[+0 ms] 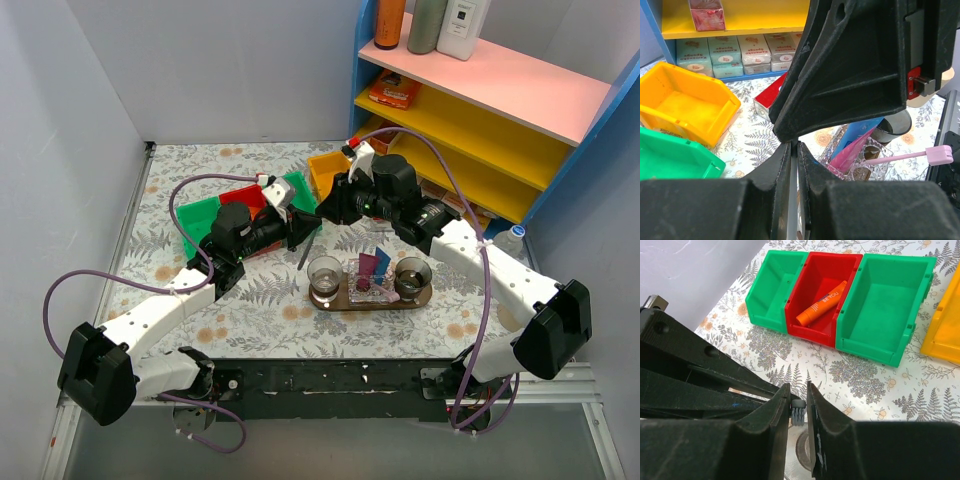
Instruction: Prepare toiletry sets of a toothbrush and toothpaste on the tray
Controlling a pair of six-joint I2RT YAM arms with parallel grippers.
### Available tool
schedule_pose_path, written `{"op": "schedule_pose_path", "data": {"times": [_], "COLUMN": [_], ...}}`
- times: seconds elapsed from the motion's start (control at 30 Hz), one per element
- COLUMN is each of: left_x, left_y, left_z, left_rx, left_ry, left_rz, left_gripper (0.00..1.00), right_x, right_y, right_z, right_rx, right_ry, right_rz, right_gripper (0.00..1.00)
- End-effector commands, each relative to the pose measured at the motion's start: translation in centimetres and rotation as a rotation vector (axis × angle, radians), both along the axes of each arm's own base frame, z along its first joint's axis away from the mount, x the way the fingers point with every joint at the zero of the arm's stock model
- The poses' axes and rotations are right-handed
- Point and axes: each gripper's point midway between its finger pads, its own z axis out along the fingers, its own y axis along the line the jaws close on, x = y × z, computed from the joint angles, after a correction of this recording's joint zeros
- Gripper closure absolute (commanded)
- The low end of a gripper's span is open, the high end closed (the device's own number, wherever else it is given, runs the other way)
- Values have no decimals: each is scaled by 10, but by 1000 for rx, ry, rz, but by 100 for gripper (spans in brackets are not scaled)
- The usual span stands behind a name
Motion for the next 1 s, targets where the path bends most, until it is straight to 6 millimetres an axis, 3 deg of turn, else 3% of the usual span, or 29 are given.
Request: {"op": "schedule_pose_path", "data": {"times": [0.0,0.17,0.37,0.47,0.5,0.6,0.63,0.73,0.97], "left_x": [-4,-3,-1,0,0,2,1,3,14], "left_y": [3,3,5,7,8,13,16,23,39], "left_z": [6,4,6,7,10,13,17,23,28], "left_rx": [-6,-4,-12,-14,-22,-32,-40,-50,-67], "left_ry": [-23,-18,-11,-10,-16,-32,-43,-72,-82], "left_rz": [9,14,34,48,56,88,99,135,237], "left_gripper": [100,100,99,74,54,37,24,2,2], "right_x": [1,1,0,0,1,2,3,5,4], "right_y": [5,5,1,-2,-3,-11,-14,-26,-65], "right_z": [7,9,13,22,25,44,48,65,88], "right_rx": [31,35,39,48,52,66,65,68,-41], "right_ry": [-29,-34,-47,-80,-92,-150,-167,-232,-348], "right_rz": [13,12,-1,-12,-17,-43,-58,-101,-197], "right_gripper": [76,98,99,99,99,99,99,99,99]}}
